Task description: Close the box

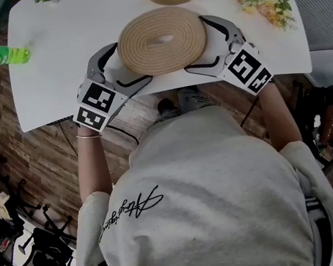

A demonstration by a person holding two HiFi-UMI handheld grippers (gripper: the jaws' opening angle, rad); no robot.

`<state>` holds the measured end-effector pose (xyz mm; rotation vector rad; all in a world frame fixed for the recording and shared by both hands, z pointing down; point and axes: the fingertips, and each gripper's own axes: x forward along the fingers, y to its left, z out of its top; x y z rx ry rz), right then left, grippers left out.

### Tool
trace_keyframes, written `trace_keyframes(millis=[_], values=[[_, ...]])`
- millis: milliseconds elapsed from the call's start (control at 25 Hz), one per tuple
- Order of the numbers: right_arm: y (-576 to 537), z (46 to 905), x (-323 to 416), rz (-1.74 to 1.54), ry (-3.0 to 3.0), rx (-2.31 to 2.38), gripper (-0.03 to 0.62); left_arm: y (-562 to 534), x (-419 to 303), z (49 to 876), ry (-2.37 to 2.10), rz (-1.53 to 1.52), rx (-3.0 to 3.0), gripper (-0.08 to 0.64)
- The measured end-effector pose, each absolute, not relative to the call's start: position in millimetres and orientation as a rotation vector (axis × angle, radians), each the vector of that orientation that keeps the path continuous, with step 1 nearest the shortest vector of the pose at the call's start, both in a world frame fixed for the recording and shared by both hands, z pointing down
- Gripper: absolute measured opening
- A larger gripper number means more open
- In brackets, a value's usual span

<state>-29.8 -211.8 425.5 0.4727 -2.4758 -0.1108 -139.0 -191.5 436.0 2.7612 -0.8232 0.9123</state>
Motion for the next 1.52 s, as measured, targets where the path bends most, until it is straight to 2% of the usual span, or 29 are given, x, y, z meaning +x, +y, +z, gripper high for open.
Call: trace_keyframes(millis=[760,1520], values=[[-199,390,-40,-0.201,-2.476,0.605,0.575,-188,-150,405,-0.775,0.894,2.883,0.499],[-264,379,-10,-0.213,-2.512,0.627,0.575,-254,-120,388,-0.805,0.898,2.921,0.499]])
